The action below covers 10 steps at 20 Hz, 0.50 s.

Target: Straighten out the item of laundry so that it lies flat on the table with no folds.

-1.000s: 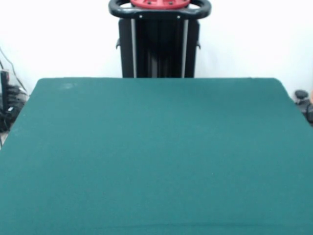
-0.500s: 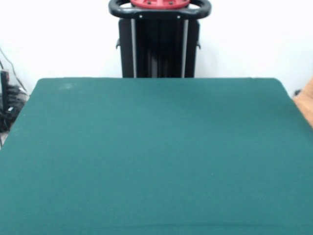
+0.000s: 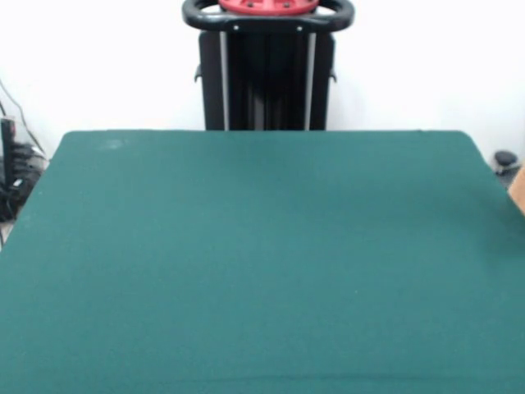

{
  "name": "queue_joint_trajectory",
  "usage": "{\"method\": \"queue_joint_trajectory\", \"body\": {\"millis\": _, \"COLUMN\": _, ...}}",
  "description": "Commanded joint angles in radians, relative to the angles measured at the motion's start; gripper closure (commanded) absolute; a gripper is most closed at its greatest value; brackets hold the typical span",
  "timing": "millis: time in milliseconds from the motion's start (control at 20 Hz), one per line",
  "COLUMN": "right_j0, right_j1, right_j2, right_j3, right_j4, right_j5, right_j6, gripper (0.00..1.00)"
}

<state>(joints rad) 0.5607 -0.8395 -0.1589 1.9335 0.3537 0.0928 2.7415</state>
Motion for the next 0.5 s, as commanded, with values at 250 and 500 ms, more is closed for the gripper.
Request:
{"method": "queue_joint_trajectory", "body": {"millis": 250, "right_j0": -0.308, "right_j1": -0.186, "right_j2": 0.310, "right_j3": 0.229, "right_j4": -0.199, "right_j5": 0.050, "right_j6": -0.108, "gripper": 1.00}}
{"method": "queue_joint_trajectory", "body": {"millis": 500, "right_j0": -0.470, "right_j1": -0.247, "right_j2": 0.407, "right_j3": 0.283, "right_j4": -0.292, "right_j5": 0.074, "right_j6": -0.142, "gripper": 1.00}}
